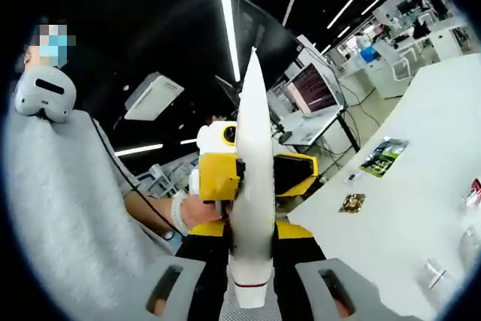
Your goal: Arrange the skincare products in the storage area until every visible bottle or jar stands upright without overlapping.
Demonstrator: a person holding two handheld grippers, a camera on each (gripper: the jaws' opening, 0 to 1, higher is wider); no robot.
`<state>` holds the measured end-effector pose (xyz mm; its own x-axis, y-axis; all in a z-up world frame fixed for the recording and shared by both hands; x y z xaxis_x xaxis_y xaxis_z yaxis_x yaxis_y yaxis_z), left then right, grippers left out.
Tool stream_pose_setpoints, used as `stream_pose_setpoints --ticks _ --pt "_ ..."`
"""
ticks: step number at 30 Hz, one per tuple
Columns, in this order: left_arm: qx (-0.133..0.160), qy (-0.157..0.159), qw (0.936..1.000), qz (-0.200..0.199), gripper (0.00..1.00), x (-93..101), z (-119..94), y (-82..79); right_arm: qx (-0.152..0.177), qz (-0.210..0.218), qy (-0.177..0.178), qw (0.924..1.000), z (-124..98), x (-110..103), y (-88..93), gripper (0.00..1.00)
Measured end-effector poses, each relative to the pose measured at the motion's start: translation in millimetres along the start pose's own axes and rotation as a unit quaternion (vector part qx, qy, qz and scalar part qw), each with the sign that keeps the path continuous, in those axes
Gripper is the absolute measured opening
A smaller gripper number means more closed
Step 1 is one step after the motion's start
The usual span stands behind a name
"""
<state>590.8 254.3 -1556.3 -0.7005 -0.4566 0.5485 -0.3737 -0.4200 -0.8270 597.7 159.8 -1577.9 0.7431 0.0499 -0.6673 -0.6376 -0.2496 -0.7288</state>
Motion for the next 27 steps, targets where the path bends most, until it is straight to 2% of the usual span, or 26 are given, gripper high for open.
stream_pose_setpoints --ticks 2,4,7,11,13,16,17,20,23,27 --pt "-0.007 -0.015 0.9996 0.022 0.13 -1.3 0 1.0 -0.005 -0.012 0.018 0.9997 1 2 0.2 0.18" --pt "-0.012 -0.042 0.9980 0.047 0.13 -4.3 1 1.2 -0.006 -0.032 0.051 0.9981 2 6 -0.6 0.20" --pt "-0.015 -0.087 0.9926 0.084 0.12 -10.5 1 -0.3 0.000 -0.056 0.092 0.9942 4 10 -2.5 0.22" --pt "-0.006 -0.131 0.9877 0.085 0.12 -16.0 3 -2.4 0.007 -0.091 0.142 0.9856 9 11 -3.5 0.24" --pt "-0.004 -0.152 0.9837 0.096 0.12 -18.8 2 -3.6 0.012 -0.103 0.170 0.9799 11 12 -4.4 0.25" --pt "0.008 -0.176 0.9801 0.093 0.12 -21.7 3 -5.5 0.017 -0.123 0.204 0.9710 14 11 -5.2 0.27" --pt "0.007 -0.178 0.9794 0.094 0.13 -21.4 3 -5.7 0.017 -0.124 0.212 0.9693 16 11 -5.0 0.27" --pt "0.014 -0.192 0.9770 0.091 0.13 -22.5 3 -6.1 0.008 -0.150 0.247 0.9573 19 11 -5.5 0.28" --pt "0.023 -0.190 0.9775 0.088 0.13 -23.0 2 -5.7 0.010 -0.137 0.249 0.9586 17 10 -6.1 0.26" --pt "0.029 -0.179 0.9804 0.078 0.17 -21.8 3 -4.5 0.006 -0.140 0.251 0.9577 14 9 -5.9 0.22"
Point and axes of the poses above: the point that each gripper's makers call its tool centre point, and the gripper's own axes: z roughly forward along the fingers, x roughly to its right, y roughly out of its underside, the point moved 8 cm from there along -z, roughly backward along the fingers, and after that the axes turned 5 degrees about z, right-handed, at the moved point
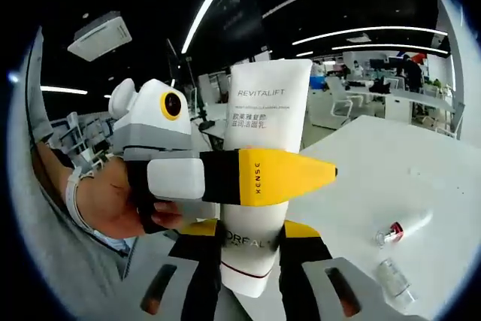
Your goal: Arrange the skincare products in the storage area until every visible bottle or jar stands upright without overlapping.
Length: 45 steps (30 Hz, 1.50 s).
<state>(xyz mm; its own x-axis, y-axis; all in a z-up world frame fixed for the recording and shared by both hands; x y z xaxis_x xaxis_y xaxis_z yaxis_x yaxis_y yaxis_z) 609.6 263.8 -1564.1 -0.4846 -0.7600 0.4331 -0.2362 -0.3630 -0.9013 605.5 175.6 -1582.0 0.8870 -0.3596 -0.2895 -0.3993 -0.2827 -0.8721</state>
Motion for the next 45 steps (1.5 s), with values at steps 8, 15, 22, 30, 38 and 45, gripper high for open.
stream_pose_setpoints --ticks 8,15,22,30,38,45 --pt "-0.008 0.051 0.9981 0.033 0.19 6.3 -2 4.0 0.021 0.018 -0.003 0.9996 -9 1 5.3 0.20" --pt "-0.038 0.087 0.9949 0.034 0.18 6.9 -5 9.7 0.008 -0.030 0.010 0.9995 -14 2 6.9 0.21" --pt "-0.068 0.088 0.9930 0.041 0.14 4.0 -7 9.1 -0.006 -0.064 0.014 0.9978 -11 0 7.6 0.25" --pt "-0.075 0.062 0.9916 0.086 0.13 0.6 -4 8.8 -0.012 -0.042 0.009 0.9990 -11 11 13.3 0.26" --pt "-0.112 -0.009 0.9831 0.145 0.13 -21.0 -13 11.8 0.028 0.016 0.030 0.9990 -38 24 18.7 0.35" --pt "-0.154 -0.009 0.9675 0.200 0.13 -7.8 -7 28.1 0.102 0.033 0.033 0.9937 -41 16 -15.9 0.44"
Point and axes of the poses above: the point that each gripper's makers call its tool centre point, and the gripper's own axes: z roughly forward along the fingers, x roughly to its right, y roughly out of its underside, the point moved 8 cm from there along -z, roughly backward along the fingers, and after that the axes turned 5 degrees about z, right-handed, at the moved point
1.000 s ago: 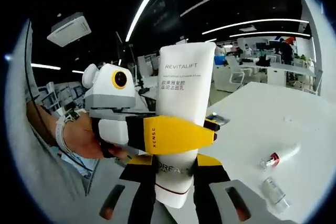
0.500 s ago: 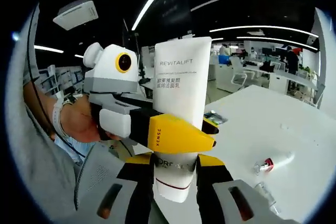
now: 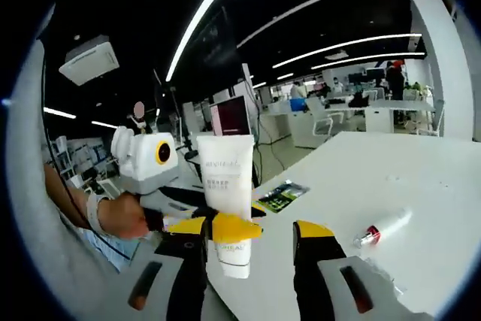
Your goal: Arrange the skincare products in the storage area until every visible bottle or jar stands upright without overlapping.
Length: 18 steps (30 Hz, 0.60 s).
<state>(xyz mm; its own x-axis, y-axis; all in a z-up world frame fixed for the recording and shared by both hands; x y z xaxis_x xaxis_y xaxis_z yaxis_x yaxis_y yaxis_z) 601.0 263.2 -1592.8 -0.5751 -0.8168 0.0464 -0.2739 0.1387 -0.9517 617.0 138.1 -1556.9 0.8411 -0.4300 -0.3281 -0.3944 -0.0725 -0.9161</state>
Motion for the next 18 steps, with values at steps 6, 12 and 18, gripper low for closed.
stream_pose_setpoints --ticks 6,12,18 --pt "-0.001 0.002 1.0000 -0.004 0.13 13.0 9 -3.0 -0.008 0.026 0.018 0.9995 22 -9 -6.3 0.42" --pt "-0.008 -0.001 1.0000 0.001 0.13 19.2 12 -5.4 -0.030 0.032 0.027 0.9987 28 -13 -0.9 0.34" --pt "-0.012 -0.006 0.9999 0.006 0.15 20.6 12 -2.3 -0.035 0.018 0.043 0.9983 26 -12 0.9 0.30"
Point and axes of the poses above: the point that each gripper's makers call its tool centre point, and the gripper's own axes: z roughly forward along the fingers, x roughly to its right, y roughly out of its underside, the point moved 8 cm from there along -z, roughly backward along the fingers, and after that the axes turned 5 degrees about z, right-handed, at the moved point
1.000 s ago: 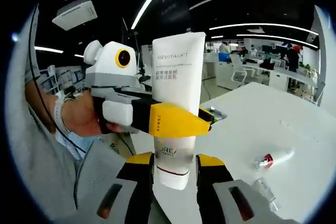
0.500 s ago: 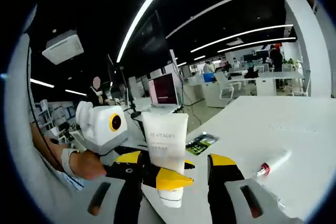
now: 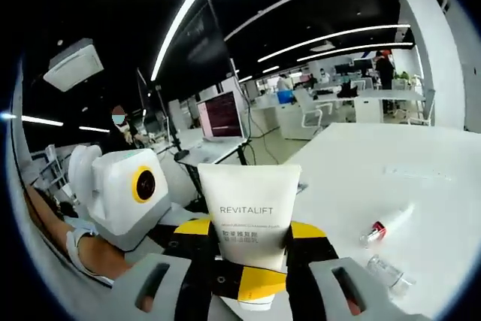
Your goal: Arrange the skincare products in the storage area until every visible bottle or jar stands upright without overlapping.
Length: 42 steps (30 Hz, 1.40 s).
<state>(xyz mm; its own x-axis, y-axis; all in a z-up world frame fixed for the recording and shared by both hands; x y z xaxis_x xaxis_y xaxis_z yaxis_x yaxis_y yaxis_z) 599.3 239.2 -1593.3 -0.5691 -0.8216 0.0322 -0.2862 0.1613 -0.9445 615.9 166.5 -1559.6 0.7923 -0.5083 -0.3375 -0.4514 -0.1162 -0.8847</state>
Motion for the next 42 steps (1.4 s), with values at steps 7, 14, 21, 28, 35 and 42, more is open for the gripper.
stream_pose_setpoints --ticks 7,14,21,28,35,42 --pt "0.007 0.005 0.9998 0.020 0.18 -2.0 -2 4.2 -0.002 -0.006 0.004 1.0000 -2 1 0.9 0.29" --pt "-0.026 -0.005 0.9992 0.030 0.35 -17.4 -11 24.5 0.011 -0.004 0.028 0.9995 -6 19 -9.7 0.29" --pt "-0.107 -0.001 0.9934 0.042 0.43 -25.8 -31 69.3 0.027 -0.010 0.065 0.9975 -12 50 -27.0 0.30" --pt "-0.141 -0.003 0.9883 0.058 0.41 -7.5 -37 96.0 0.037 -0.024 0.103 0.9937 -18 87 -44.6 0.29" --pt "-0.164 -0.020 0.9782 0.126 0.35 -3.9 -30 106.7 0.046 -0.036 0.146 0.9876 -23 130 -66.2 0.30" --pt "-0.182 -0.068 0.9777 0.079 0.39 -19.8 -26 115.3 0.058 -0.023 0.191 0.9797 -23 175 -81.3 0.30"
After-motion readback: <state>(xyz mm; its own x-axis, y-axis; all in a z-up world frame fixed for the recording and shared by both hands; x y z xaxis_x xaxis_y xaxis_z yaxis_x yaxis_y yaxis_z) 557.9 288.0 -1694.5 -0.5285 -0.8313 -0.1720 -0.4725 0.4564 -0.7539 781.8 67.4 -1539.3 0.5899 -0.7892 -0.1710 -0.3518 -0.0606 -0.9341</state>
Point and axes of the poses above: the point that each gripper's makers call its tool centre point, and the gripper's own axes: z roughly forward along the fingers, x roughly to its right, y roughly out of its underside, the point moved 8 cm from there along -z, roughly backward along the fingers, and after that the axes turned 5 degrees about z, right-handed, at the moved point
